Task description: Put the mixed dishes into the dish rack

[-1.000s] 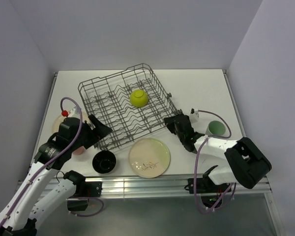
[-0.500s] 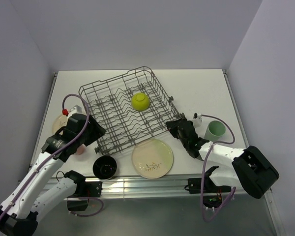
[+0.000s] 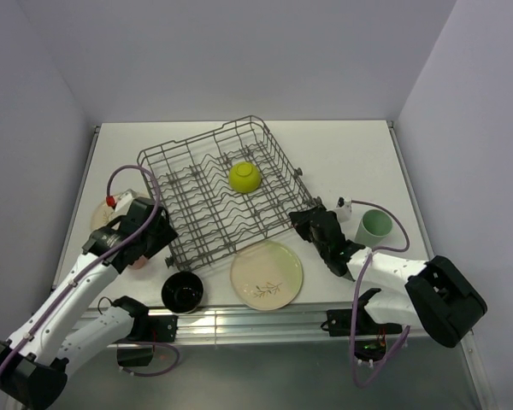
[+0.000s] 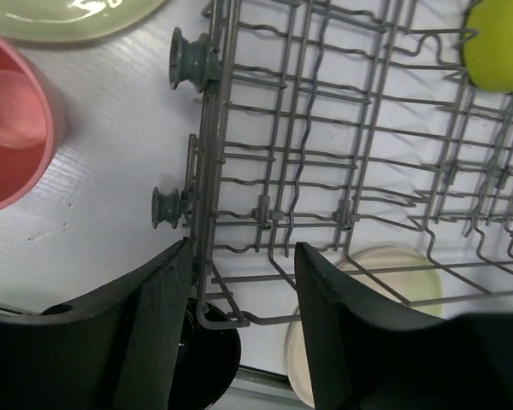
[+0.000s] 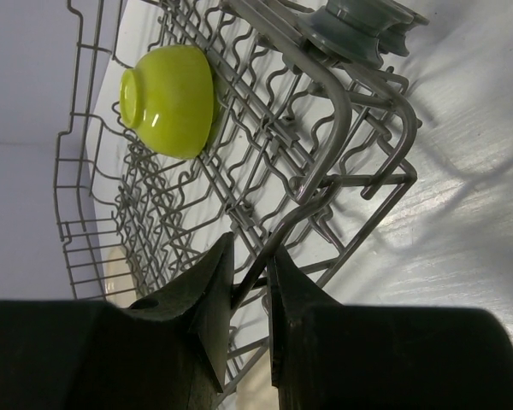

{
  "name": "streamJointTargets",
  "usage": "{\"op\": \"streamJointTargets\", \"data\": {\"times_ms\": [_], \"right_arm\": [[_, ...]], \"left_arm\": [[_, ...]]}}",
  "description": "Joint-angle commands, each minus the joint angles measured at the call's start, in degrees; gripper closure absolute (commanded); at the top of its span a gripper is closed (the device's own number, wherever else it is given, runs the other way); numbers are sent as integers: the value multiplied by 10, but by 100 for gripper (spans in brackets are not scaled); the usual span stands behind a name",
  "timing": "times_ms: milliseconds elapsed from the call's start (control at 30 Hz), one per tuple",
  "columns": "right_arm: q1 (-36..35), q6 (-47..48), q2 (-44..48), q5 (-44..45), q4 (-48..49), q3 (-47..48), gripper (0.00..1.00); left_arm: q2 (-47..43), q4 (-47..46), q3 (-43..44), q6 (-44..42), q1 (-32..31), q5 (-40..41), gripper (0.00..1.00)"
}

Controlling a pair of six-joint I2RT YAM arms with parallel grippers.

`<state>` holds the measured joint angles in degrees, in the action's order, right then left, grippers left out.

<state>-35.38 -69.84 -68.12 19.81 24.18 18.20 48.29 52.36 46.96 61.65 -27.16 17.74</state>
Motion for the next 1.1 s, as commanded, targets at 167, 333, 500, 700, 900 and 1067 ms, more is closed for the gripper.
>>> {"op": "streamJointTargets", "data": {"times_ms": [167, 333, 500, 700, 900, 1067], "right_arm": [[-2, 31, 21, -42, 28, -16, 100], [2, 34, 16, -54, 48, -26, 100], [7, 26, 25, -53, 63, -57, 100], [7, 22, 45, -51, 72, -87, 100], [7, 26, 48, -62, 68, -88, 100], [9, 26, 11, -100, 86, -72, 100]], "left_arm": [[45, -33, -46, 71, -19, 26, 42], [81, -84, -80, 86, -21, 28, 46], [156, -139, -68, 72, -20, 27, 89], [252, -162, 17, 32, -19, 20, 100], [308, -180, 68, 11, -16, 22, 100], [331, -197, 90, -10, 4, 5, 100]]}}
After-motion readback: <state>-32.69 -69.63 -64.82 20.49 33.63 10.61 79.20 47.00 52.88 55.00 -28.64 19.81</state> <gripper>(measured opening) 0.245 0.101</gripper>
